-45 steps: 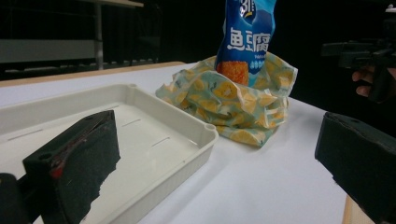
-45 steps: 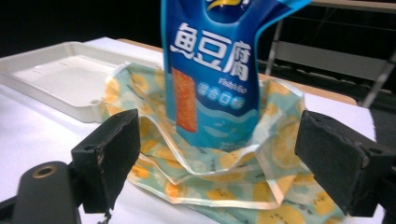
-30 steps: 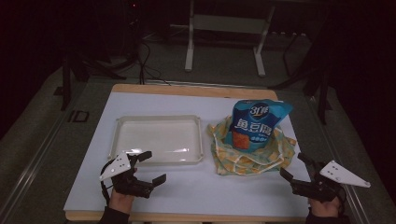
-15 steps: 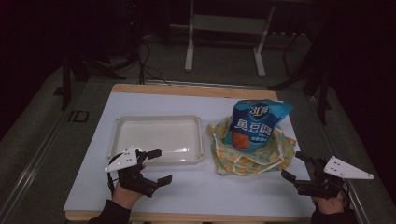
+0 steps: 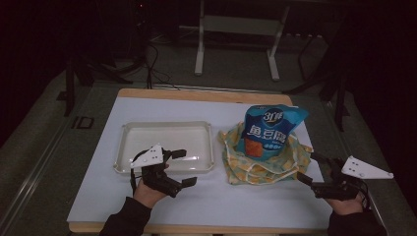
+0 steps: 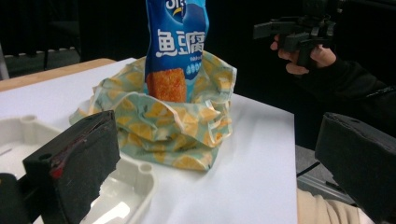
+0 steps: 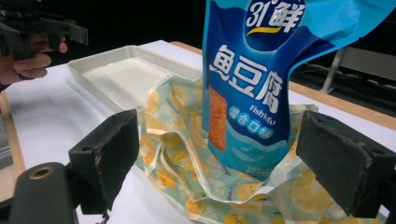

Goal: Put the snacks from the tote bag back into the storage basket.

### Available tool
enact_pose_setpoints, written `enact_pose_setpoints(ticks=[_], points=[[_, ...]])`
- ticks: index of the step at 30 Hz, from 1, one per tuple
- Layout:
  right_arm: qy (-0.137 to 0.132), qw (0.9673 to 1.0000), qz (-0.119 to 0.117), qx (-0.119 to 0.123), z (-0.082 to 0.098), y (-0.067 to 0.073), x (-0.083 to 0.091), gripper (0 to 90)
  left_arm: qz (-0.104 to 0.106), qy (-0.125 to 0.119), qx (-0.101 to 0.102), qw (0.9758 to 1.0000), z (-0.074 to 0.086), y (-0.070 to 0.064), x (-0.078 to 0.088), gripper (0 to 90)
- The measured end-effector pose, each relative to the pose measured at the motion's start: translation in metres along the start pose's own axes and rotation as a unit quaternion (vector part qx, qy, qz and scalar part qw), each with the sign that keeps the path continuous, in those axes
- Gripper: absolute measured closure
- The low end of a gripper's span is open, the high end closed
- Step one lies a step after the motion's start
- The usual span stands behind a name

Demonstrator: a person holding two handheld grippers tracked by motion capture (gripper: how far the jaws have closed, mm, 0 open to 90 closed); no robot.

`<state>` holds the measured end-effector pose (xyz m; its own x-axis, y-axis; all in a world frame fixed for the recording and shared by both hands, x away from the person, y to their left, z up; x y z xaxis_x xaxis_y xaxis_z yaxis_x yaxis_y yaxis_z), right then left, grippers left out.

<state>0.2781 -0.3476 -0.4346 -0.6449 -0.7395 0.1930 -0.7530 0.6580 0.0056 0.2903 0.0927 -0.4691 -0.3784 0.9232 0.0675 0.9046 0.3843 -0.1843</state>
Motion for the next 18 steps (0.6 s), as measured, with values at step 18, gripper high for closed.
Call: enact_pose_setpoints(ticks=[18], points=[[0.021,0.9997,-0.012,0.006,-0.004,-0.019,-0.02,18.5,0.034,0.025,-0.014,0.999,-0.017,0.014,-0.057,0.5]])
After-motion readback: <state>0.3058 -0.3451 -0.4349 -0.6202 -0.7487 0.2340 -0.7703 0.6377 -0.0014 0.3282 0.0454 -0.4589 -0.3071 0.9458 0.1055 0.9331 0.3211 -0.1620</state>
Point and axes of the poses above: each handheld gripper's, and its own axes: x roughly backward along the jaws, z roughly out of its underside, y roughly to its left, the point moved 4 cm from there along -x, roughly forward along the jaws, and after that the axes turned 7 degrees about -y, right-handed, at the moved point
